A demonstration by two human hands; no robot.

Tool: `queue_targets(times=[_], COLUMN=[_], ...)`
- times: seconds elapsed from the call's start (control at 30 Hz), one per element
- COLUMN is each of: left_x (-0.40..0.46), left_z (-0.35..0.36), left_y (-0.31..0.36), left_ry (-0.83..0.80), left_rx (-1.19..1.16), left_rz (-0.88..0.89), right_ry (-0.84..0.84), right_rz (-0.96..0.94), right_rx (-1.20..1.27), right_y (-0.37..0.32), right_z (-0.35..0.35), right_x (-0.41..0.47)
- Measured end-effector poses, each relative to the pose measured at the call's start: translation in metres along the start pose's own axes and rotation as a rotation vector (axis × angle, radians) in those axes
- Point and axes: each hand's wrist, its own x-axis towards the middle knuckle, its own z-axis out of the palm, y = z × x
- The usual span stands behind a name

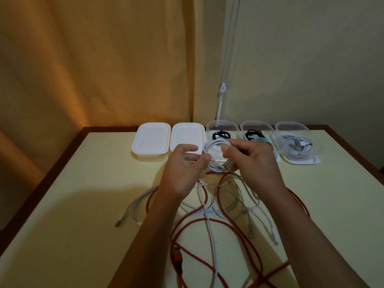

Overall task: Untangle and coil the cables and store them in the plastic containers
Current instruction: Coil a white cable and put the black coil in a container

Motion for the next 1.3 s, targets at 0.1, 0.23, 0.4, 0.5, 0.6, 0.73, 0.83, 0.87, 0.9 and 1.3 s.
queue_targets(times=[0.1,0.23,0.4,0.5,0.6,0.73,0.83,0.87,0.9,1.3], left_x=[0.0,0.0,0.0,0.002,0.004,0.006,0.006,0.004,0.003,0.005], left_z=[-0.001,0.0,0.009,0.009,0.008,0.006,-0.001,-0.002,-0.003,0.003], left_y=[-0.001,-0.003,-0.009,-0.012,-0.016,-0.014,-0.011,-0.009,-0.008,-0.015], left_ry=[-0.14,-0.13,0.133,0.214,0.179,0.129,-0.016,-0.07,-0.108,0.133], left_rx=[-0.058,-0.017,0.188,0.218,0.226,0.161,0.186,0.186,0.177,0.284], left_rz=[0.044,0.074,0.184,0.147,0.137,0.073,0.082,0.087,0.09,0.107], right_ry=[-0.039,-0.087,-0.12,-0.163,-0.148,-0.054,0.033,0.048,0.055,-0.041], right_rz=[-0.004,0.004,0.001,-0.013,0.002,0.058,0.122,0.142,0.156,0.17], right_rx=[0.023,-0.01,-0.004,0.001,0.004,0.07,0.093,0.094,0.099,0.061], right_y=[-0.001,-0.001,-0.006,-0.009,-0.007,-0.004,0.001,0.002,0.003,-0.001], right_z=[0.001,0.003,0.01,0.016,0.018,0.013,0.01,0.009,0.008,0.001], right_x=[-0.001,-0.003,-0.008,-0.011,-0.011,-0.008,-0.003,-0.002,-0.001,0.0])
